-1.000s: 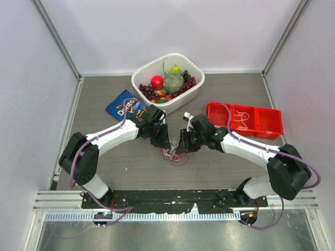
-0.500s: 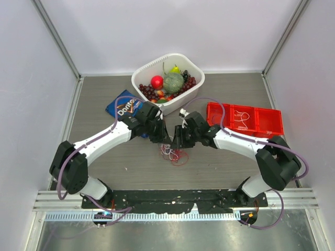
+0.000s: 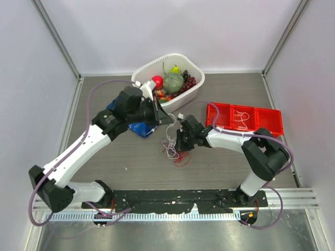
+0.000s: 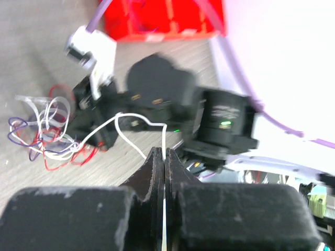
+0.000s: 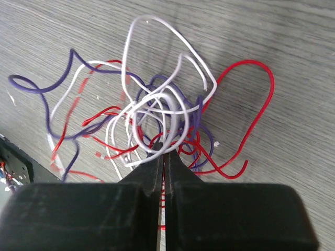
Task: Untangle the cables
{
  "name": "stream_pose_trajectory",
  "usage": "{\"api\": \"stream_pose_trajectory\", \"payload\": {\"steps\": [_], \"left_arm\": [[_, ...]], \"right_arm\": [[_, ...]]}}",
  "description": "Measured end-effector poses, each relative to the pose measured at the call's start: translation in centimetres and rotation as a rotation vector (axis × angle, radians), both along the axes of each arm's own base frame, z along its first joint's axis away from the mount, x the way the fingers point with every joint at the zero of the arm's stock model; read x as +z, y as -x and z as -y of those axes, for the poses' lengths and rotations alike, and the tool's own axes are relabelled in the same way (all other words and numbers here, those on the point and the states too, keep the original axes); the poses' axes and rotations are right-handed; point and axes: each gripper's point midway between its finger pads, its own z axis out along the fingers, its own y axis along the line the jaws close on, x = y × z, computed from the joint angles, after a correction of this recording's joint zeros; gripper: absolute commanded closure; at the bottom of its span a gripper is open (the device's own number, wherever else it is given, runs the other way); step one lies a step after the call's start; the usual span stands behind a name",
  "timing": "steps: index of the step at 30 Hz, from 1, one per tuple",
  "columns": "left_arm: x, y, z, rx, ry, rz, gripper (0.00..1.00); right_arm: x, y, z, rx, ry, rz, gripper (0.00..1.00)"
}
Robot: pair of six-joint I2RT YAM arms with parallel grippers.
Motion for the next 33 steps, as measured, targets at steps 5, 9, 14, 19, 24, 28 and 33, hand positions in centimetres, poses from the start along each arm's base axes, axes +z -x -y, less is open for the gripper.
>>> {"api": "stream_pose_trajectory", "payload": {"steps": [5, 9, 14, 19, 24, 28, 33], "left_arm": [[9.1, -0.3, -1.0, 0.034, 0.123, 0.199, 1.00], [14.7, -0.1, -2.0, 0.050, 0.184, 0.332, 1.00], [20.6, 0.8, -3.3, 0.053, 0.229, 0.477, 1.00], [28.8, 2.4, -4.7, 0.053, 0.329, 0.681, 1.00], [38.3, 6.2, -7.4, 0.043, 0.478, 0.909, 1.00], [44.9, 9.8, -9.4, 0.029, 0.630, 1.075, 1.00], [48.9, 12.5, -10.7, 0.009, 0.778, 1.177, 1.00]], "right_arm": [[-0.7, 0.0, 0.4, -0.011, 0.027, -0.007, 0.99], [-1.0, -0.1, 0.6, -0.018, 0.039, -0.011, 0.99], [-1.2, -0.4, 0.3, -0.026, 0.031, -0.007, 0.99], [-1.8, -0.3, 0.4, -0.033, 0.046, -0.019, 0.99], [-1.9, -0.4, 0.5, -0.034, 0.049, -0.019, 0.99], [-2.0, -0.4, 0.4, -0.034, 0.048, -0.021, 0.99], [-2.1, -0.3, 0.3, -0.034, 0.046, -0.024, 0.99]]}}
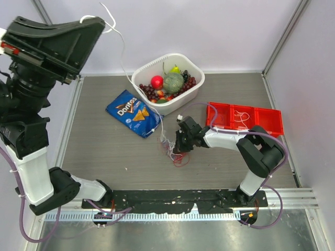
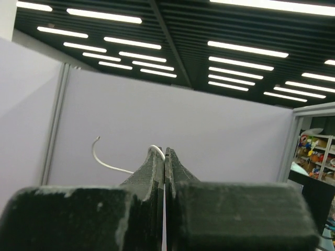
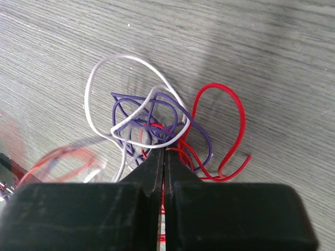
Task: Untangle the cables
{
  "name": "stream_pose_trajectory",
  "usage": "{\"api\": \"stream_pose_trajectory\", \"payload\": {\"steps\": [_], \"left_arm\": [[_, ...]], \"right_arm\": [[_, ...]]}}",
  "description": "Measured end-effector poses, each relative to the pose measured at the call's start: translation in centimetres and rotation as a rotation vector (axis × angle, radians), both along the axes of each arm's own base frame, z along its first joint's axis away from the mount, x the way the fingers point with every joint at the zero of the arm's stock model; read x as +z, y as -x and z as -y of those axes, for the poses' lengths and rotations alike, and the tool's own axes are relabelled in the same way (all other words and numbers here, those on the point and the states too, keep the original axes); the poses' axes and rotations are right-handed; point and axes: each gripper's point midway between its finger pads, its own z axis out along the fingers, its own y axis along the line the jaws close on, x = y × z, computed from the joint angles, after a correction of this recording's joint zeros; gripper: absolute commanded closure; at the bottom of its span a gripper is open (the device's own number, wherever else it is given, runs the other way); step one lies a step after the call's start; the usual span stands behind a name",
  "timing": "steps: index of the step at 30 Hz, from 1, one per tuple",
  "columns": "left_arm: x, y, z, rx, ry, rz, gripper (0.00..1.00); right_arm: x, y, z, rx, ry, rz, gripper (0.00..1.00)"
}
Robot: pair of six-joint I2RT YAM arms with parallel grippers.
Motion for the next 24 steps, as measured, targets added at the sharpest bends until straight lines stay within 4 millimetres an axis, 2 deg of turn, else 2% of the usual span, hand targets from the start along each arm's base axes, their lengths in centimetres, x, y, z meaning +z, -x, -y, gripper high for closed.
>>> {"api": "stream_pose_trajectory", "payload": {"steps": [7, 19, 21, 22, 23, 24], "left_arm": [[4.1, 2.8, -2.0, -0.044, 0.150, 0.131, 1.00], [5.6, 2.5, -2.8, -0.026, 0.236, 0.153, 1.00], [5.9, 2.2, -3.2, -0.013, 0.263, 0.148, 1.00], [6.0, 1.9, -3.3, -0.003, 0.273, 0.137, 1.00], [6.0, 1.6, -3.4, 0.005, 0.278, 0.125, 1.00], [5.8, 1.1, -3.4, 0.017, 0.281, 0.105, 1.00]], "right_arm": [[0.0, -0.2, -0.2, 0.001, -0.003, -0.001, 0.99], [-0.1, -0.7, -0.7, -0.001, -0.008, 0.007, 0.99], [0.0, -1.1, -0.9, -0.001, -0.007, 0.010, 0.92], [0.0, -1.2, -1.0, 0.002, -0.005, 0.012, 0.81], [0.0, -1.2, -1.0, 0.005, -0.003, 0.014, 0.77], [0.1, -1.2, -1.0, 0.007, -0.003, 0.015, 0.66]]}}
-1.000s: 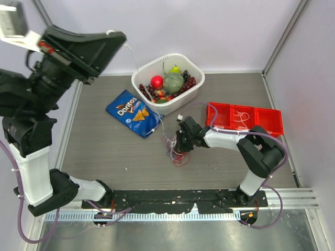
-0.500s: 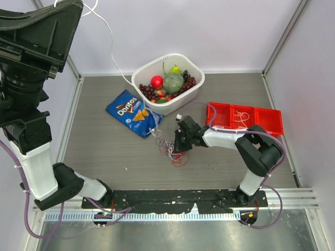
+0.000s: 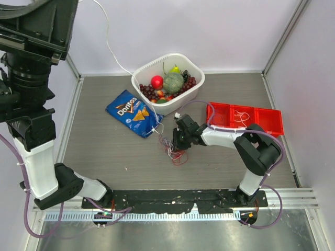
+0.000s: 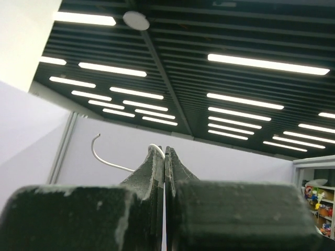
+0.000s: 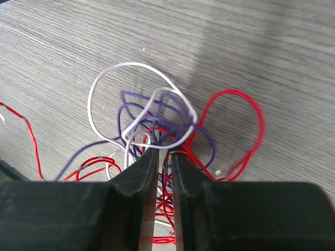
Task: Untangle the cables
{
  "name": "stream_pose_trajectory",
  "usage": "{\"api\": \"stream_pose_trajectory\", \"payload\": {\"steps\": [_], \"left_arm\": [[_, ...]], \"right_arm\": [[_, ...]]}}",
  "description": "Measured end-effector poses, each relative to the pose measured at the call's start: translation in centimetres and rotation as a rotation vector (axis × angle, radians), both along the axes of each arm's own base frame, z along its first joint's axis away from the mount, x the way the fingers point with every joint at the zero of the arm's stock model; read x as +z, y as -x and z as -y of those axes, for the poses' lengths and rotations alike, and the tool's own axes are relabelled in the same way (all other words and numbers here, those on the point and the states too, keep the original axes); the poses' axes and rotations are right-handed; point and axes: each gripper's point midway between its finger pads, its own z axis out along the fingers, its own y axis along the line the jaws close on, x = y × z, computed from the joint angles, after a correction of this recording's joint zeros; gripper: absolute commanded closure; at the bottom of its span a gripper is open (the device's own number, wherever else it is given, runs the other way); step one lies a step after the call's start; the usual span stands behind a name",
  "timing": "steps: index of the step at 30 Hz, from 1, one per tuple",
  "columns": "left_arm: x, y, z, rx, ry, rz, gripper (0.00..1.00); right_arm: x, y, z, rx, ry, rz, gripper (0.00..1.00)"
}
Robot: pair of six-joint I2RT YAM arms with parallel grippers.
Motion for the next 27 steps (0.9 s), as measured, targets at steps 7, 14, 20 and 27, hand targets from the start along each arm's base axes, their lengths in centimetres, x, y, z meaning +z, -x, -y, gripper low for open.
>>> {"api": "stream_pose_trajectory", "payload": {"steps": [7, 14, 20, 27], "left_arm": [[-4.0, -3.9, 1.4, 0.045, -0.074, -0.195, 1.00], [-6.3, -6.3, 3.1, 0.051, -0.133, -0.285, 1.00], [-6.6, -6.4, 3.2, 0.046, -0.139, -0.298, 1.00], [-7.4, -6.3, 3.2, 0.029, -0.144, -0.326, 1.00]], "right_arm": [[4.4, 0.6, 2.6, 0.022, 0.054, 0.088, 0.20], [19.9, 0.3, 2.2, 0.115, -0.147, 0.413, 0.20], [31.3, 3.2, -0.2, 0.288, -0.397, 0.643, 0.21], [34.3, 4.1, -3.5, 0.376, -0.553, 0.691, 0.28]]}}
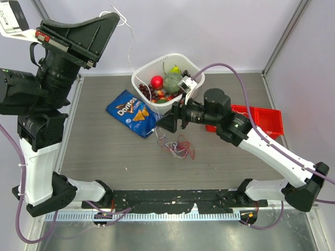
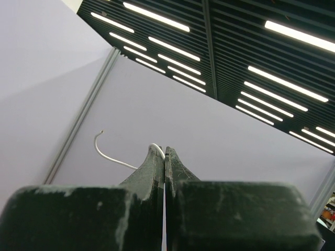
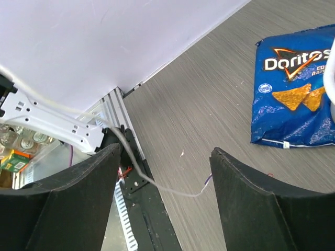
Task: Untangle the cables
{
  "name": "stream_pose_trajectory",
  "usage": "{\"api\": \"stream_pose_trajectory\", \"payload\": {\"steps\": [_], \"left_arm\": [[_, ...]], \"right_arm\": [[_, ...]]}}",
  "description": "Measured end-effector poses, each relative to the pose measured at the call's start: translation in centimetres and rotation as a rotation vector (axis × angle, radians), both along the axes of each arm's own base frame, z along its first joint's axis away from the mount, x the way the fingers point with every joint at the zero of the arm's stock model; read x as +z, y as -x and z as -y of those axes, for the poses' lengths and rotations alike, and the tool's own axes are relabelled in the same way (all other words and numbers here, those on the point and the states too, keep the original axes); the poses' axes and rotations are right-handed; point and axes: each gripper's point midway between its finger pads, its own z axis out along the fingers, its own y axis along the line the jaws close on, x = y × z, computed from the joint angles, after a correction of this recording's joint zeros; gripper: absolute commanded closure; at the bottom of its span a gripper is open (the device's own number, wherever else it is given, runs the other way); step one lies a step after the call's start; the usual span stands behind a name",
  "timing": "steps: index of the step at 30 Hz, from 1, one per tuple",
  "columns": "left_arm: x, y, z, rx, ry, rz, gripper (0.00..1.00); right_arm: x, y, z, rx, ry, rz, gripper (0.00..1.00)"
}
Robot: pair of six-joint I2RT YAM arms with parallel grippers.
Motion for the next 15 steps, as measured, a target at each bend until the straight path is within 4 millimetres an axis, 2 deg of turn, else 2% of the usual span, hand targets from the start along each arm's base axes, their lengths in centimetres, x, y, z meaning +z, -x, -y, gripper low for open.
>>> {"api": "stream_pose_trajectory", "payload": {"steps": [4, 6, 8, 9, 15], "left_arm": [[-0.4, -0.1, 0.1, -0.012, 0.002, -0.019, 1.00], [-0.5, -0.1, 0.1, -0.013, 0.001, -0.023, 1.00], [-0.5, 0.0, 0.1, -0.014, 0.000, -0.025, 1.00], [-0.6, 0.0, 0.0, -0.013, 0.000, -0.026, 1.00], [-2.0, -0.4, -0.1, 0.004, -0.009, -0.063, 1.00]], "right_arm": [[-1.1, -0.7, -1.6, 0.009, -0.001, -0.030, 0.45], [-1.7, -0.7, -2.1, 0.017, 0.007, -0.054, 0.63], [-2.1, -0.5, -2.5, 0.028, 0.009, -0.069, 0.96], [-2.1, -0.4, -2.5, 0.032, 0.008, -0.073, 0.99], [-1.3, 0.3, -2.0, 0.030, 0.011, -0.080, 0.99]]}}
